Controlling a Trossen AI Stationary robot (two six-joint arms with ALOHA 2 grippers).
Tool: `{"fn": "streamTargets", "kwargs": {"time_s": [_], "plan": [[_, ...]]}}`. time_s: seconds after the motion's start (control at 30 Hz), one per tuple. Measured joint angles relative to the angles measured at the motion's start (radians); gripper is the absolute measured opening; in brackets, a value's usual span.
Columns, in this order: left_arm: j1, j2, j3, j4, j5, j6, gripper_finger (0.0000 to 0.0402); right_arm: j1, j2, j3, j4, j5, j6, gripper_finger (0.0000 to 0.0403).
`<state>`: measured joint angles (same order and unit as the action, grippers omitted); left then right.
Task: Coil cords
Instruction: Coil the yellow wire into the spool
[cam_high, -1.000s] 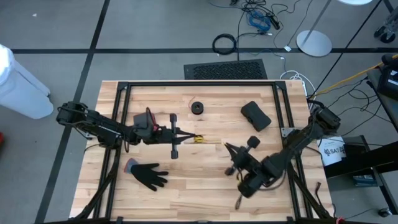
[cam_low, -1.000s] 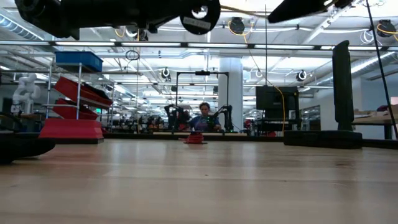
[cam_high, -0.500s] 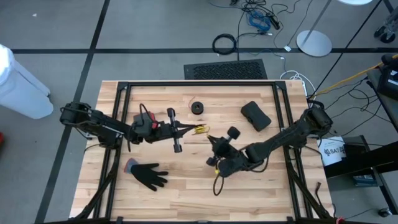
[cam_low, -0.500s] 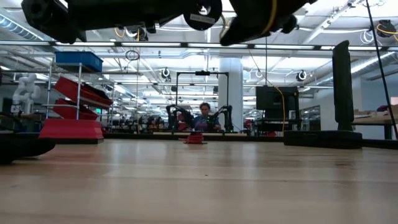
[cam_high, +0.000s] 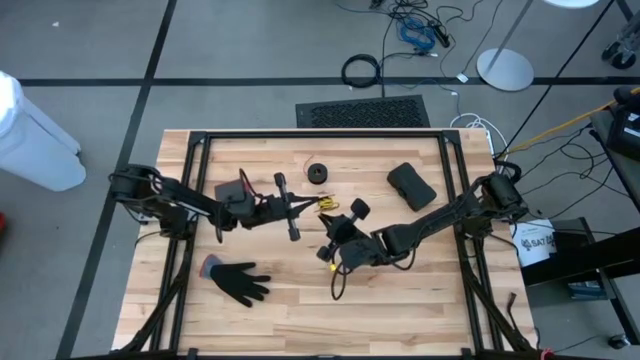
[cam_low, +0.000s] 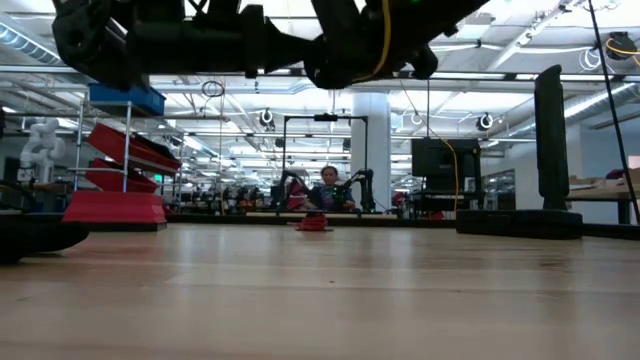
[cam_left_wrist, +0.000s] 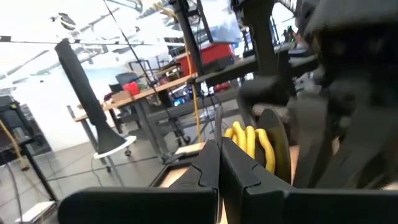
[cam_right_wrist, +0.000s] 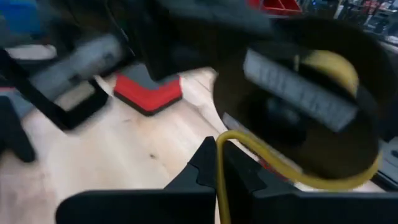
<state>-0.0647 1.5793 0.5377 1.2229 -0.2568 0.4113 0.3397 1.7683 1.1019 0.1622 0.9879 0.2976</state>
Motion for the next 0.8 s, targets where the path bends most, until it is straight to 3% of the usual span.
{"fn": "streamTargets", "kwargs": {"time_s": [0.27,0.57,0.8], "plan": [[0.001,0.007,0.0,0.003,0.017,-0.021,0.0,-0.013,0.0,0.0,-0.063,-0.002,0.018,0.0],[-0.002,0.007,0.0,0.002,0.038,-0.072,0.0,-0.013,0.0,0.0,-0.298,0.0,0.204,0.0],[-0.001,0.007,0.0,0.006,0.055,-0.144,0.0,-0.032,0.0,0.0,-0.303,-0.026,0.215,0.0]]}}
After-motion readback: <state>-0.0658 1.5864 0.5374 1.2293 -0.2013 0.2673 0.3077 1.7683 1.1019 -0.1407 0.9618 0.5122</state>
